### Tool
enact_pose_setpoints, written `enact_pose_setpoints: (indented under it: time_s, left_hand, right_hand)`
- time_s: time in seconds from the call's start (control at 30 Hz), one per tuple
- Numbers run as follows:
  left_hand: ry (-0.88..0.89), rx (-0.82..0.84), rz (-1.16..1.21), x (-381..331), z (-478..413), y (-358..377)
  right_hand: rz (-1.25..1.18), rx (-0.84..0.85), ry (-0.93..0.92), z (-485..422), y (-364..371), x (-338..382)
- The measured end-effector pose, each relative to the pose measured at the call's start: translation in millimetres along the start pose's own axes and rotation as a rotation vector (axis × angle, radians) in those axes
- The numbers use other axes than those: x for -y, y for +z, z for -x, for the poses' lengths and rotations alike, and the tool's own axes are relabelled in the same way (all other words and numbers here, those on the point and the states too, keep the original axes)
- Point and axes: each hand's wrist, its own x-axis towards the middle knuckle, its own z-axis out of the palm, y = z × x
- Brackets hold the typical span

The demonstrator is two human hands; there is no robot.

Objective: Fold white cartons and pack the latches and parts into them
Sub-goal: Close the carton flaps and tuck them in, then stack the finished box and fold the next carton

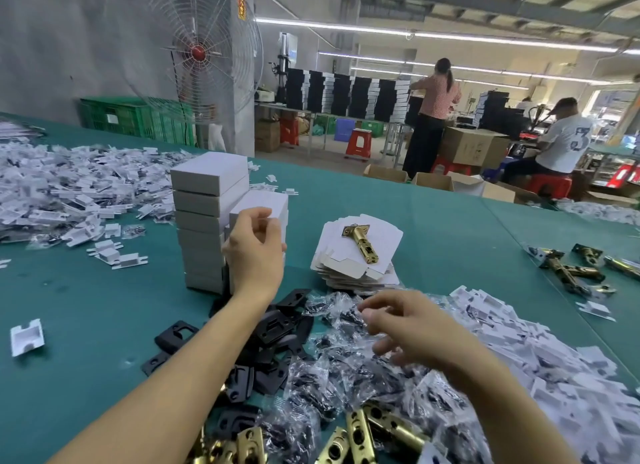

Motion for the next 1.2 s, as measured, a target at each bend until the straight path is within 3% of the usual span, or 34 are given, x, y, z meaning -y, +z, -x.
enact_pose_setpoints:
  time_s: [0.1,0.2,0.3,0.37,0.47,0.57,0.87,1.0,1.1,1.2]
  left_hand:
    - [0.160,0.040,-0.110,2.7,11.6,-0.6]
    - [0.416,0.294,-0.315,6.6,29.4,-1.4]
    - [0.445,0.635,-0.582,8.8,27.6,9.0]
    - [0.389,0.767,-0.660,6.1,20.6,20.8]
    - [0.459,0.854,-0.754,3.2,13.0,40.9]
    - [0.587,0.939,-0.874,4.5,9.6,55.3]
    - [0.552,0.903,-0.844,16.0,2.7,66.8]
    - [0.646,0.756,-0.946,11.0,10.0,68.6]
    - [0.676,0.668,-0.911,9.7,12.8,69.9]
    - [0.605,0.584,-0.889,9.2,13.0,71.6]
  right_hand:
    - [0.318,-0.141,0.008,-56.1,-8.0,4.6]
    - [0.481,-0.426,0.009,-112.2,-13.1,4.1]
    - [0.601,-0.415,-0.005,-151.1,-11.4,-4.7]
    - [0.696,-0.407,0.014,-162.6,-7.3,-10.4]
    - [0.621,-0.529,-0.058,-168.1,-4.8,-17.6]
    - [0.385,-0.557,-0.059,-165.8,-8.7,-22.0]
    - [-0.284,-0.803,0.056,-155.7,-32.3,-35.6]
    - [-0.616,-0.936,0.134,-156.8,-38.6,-35.6]
    - [-0.579,-0.932,0.116,-154.5,-38.6,-35.9]
    - [-0.339,-0.876,0.037,-156.7,-35.7,-34.7]
